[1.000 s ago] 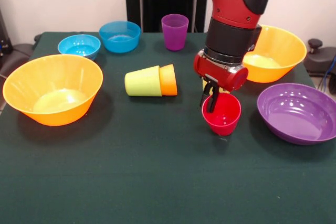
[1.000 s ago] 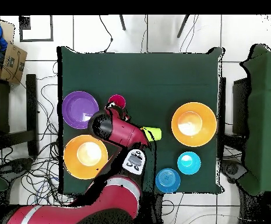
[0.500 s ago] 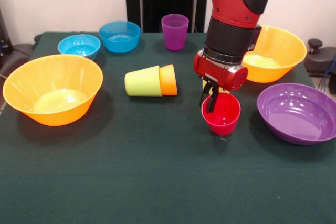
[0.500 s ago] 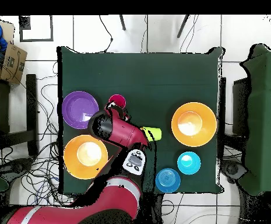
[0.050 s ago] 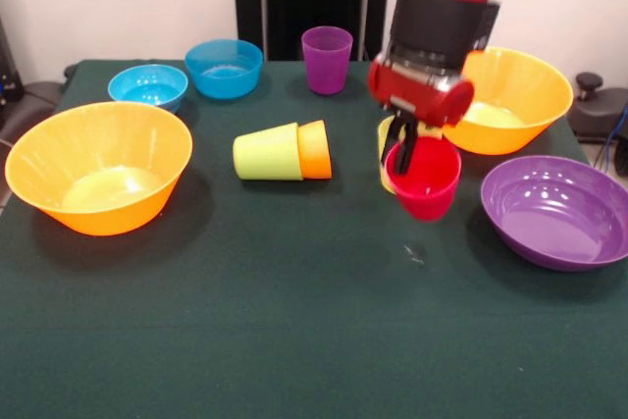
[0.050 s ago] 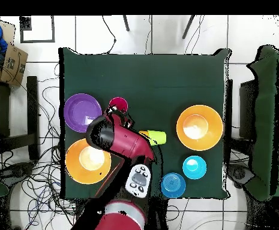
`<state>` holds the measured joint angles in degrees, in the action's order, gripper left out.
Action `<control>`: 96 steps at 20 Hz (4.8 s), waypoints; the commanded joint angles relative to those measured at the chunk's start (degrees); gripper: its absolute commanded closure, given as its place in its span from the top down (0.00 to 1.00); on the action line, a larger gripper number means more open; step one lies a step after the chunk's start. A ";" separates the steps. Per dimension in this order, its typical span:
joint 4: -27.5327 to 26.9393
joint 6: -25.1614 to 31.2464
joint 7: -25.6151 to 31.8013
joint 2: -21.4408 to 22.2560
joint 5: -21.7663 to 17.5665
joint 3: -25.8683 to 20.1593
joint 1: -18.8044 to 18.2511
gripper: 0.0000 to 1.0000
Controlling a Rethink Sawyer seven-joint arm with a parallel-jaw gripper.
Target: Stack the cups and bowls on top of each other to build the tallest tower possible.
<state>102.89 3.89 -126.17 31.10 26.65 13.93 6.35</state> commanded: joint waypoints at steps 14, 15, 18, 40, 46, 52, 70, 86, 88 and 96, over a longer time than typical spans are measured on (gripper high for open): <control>11.80 12.31 -9.85 12.99 0.09 -0.81 2.77 0.00; 11.84 12.37 -9.74 13.04 0.03 -0.74 2.77 0.00; 11.95 11.11 -9.02 12.56 -0.14 -1.43 1.82 0.00; 5.24 4.11 0.92 8.25 -8.71 -6.39 -14.95 0.00; 2.54 4.39 4.48 7.80 -14.10 -10.70 -22.30 0.00; 0.16 3.23 0.87 5.76 -16.63 -10.41 -22.78 0.00; -5.48 0.90 -0.19 -3.33 -19.80 -20.84 -30.71 0.00; -11.20 -3.41 -2.88 -8.35 -22.35 -14.65 -26.76 0.00; -12.51 -3.98 -3.65 -8.63 -21.19 -9.80 -23.94 0.00; -17.32 -5.64 -5.77 -10.74 -17.46 4.11 -17.41 0.00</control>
<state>92.61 1.45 -126.17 22.79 7.14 11.44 -14.55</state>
